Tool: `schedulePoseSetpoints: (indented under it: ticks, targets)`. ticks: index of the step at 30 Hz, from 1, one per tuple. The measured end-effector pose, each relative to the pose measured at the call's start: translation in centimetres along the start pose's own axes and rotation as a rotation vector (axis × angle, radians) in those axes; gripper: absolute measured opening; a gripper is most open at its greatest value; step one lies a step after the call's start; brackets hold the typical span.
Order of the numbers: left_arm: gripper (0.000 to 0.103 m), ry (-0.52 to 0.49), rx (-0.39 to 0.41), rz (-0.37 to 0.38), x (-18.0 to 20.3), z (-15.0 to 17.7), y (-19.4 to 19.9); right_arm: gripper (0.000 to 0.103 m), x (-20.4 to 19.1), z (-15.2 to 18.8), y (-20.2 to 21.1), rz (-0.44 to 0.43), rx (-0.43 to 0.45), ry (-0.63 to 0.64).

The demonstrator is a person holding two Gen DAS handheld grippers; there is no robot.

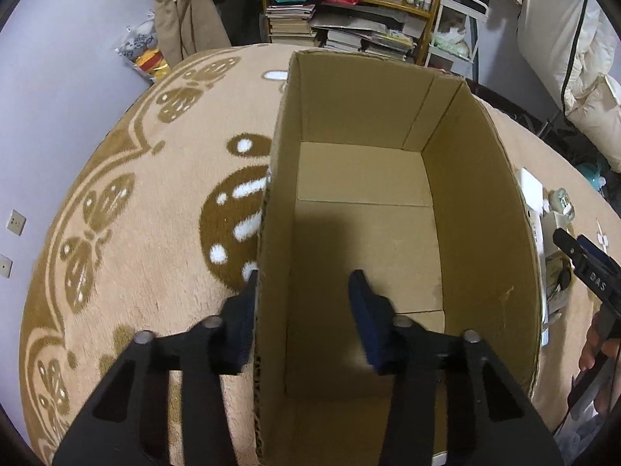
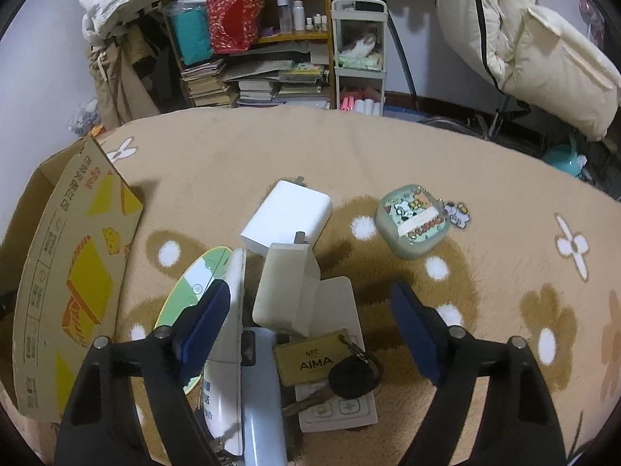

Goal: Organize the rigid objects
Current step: 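Clamp the box side wall with the left gripper while the right gripper approaches the white charger, then grasp the white charger block with the right gripper and lift it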

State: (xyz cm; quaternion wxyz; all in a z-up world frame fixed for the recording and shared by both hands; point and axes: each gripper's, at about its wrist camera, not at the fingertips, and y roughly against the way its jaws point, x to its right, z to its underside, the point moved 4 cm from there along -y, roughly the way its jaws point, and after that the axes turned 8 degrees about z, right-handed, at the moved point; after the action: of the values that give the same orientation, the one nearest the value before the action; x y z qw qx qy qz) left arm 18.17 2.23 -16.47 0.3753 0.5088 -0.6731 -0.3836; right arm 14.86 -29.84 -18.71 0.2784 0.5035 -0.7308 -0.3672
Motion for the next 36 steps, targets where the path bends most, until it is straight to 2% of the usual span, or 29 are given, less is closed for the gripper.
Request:
schedulePoseSetpoints:
  ticks: [3, 5, 7, 9, 11, 13, 18, 36]
  targets:
    - [0.032, -0.008, 0.008, -0.023, 0.0, 0.1, 0.1, 0.074, -0.2, 0.2, -0.7, 0.005, -0.018, 0.012]
    - [0.03, -0.005, 0.01, -0.025, -0.1, 0.1, 0.1, 0.06, -0.4, 0.5, -1.0, 0.005, -0.021, 0.02]
    - [0.026, 0.0, 0.011, -0.032, -0.2, 0.0, 0.1, 0.055, -0.6, 0.6, -1.4, 0.015, -0.027, 0.034]
    - [0.019, 0.005, 0.014, -0.035, -0.4, 0.0, 0.1, 0.046, -0.9, 0.8, -1.7, 0.008, -0.033, 0.049]
    - [0.014, 0.012, 0.008, -0.028, -0.5, 0.0, 0.0, 0.031, -1.1, 1.0, -2.0, 0.004, -0.043, 0.063]
    - [0.011, 0.008, -0.008, -0.039, -0.7, 0.0, -0.2, 0.026, -1.1, 1.1, -2.0, 0.022, -0.04, 0.075]
    - [0.005, 0.028, -0.01, -0.025, -1.1, 0.0, -0.3, 0.024, -0.9, 1.2, -1.2, 0.022, -0.047, 0.053]
    - [0.005, 0.025, -0.005, -0.026, -0.6, 0.2, 0.2, 0.024, -2.0, -0.3, 3.3, -0.026, 0.063, 0.028]
